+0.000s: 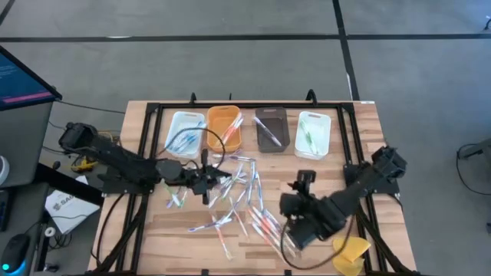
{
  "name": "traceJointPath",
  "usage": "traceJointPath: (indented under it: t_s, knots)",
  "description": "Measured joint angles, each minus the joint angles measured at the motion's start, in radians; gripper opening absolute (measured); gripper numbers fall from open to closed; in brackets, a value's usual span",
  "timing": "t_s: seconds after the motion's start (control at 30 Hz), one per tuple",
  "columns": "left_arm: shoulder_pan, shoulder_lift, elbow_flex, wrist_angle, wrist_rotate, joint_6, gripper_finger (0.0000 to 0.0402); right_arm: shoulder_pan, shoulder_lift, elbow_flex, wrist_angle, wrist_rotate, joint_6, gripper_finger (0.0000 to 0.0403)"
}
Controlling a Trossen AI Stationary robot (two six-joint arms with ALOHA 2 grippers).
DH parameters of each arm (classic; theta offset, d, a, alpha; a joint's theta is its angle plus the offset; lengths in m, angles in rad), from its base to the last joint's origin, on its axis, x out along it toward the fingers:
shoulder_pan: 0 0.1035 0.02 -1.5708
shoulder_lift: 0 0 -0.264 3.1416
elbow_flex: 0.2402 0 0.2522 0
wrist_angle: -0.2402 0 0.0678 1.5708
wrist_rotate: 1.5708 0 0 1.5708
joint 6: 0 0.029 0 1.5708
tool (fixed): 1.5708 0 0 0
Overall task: Pick & Place Toothbrushes
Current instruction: Put the orange toothbrush into the yellow bin
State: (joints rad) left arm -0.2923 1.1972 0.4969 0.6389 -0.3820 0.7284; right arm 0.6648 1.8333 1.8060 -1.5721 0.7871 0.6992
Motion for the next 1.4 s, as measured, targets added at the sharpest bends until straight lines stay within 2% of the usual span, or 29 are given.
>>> traceJointPath:
  t_s: [0.2, 0.37, 0.43, 0.5, 0.63, 0.83, 1.0, 1.23, 1.4]
  knots:
    - [0.081, -0.188, 0.164, -0.505, -0.064, -0.034, 0.0007, 0.066, -0.017, -0.001, 0.002, 0.121, 0.069, 0.0166]
    - [0.232, -0.225, 0.345, -0.845, -0.062, -0.155, 0.0007, 0.083, -0.022, -0.001, 0.001, 0.141, 0.088, 0.0164]
    - [0.307, -0.209, 0.415, -0.945, -0.032, -0.221, 0.0007, 0.082, -0.02, -0.001, 0.001, 0.155, 0.096, 0.0164]
    - [0.386, -0.184, 0.468, -1.022, 0.052, -0.269, 0.0007, 0.08, -0.021, -0.001, 0.001, 0.175, 0.096, 0.0166]
    - [0.518, -0.112, 0.539, -1.075, 0.294, -0.266, 0.0007, 0.079, -0.021, -0.001, 0.001, 0.183, 0.096, 0.0169]
    - [0.711, 0.073, 0.661, -1.179, 0.527, -0.328, 0.0007, 0.064, -0.021, -0.001, 0.001, 0.186, 0.106, 0.0167]
    - [0.85, 0.216, 0.745, -1.213, 0.63, -0.394, 0.0007, 0.053, -0.021, -0.001, 0.001, 0.186, 0.107, 0.0168]
    - [0.986, 0.343, 0.815, -1.233, 0.869, -0.535, 0.0007, 0.051, -0.021, -0.001, 0.001, 0.186, 0.107, 0.0167]
    - [1.028, 0.403, 0.817, -1.271, 0.906, -0.58, 0.0007, 0.051, -0.021, -0.001, 0.001, 0.185, 0.106, 0.0167]
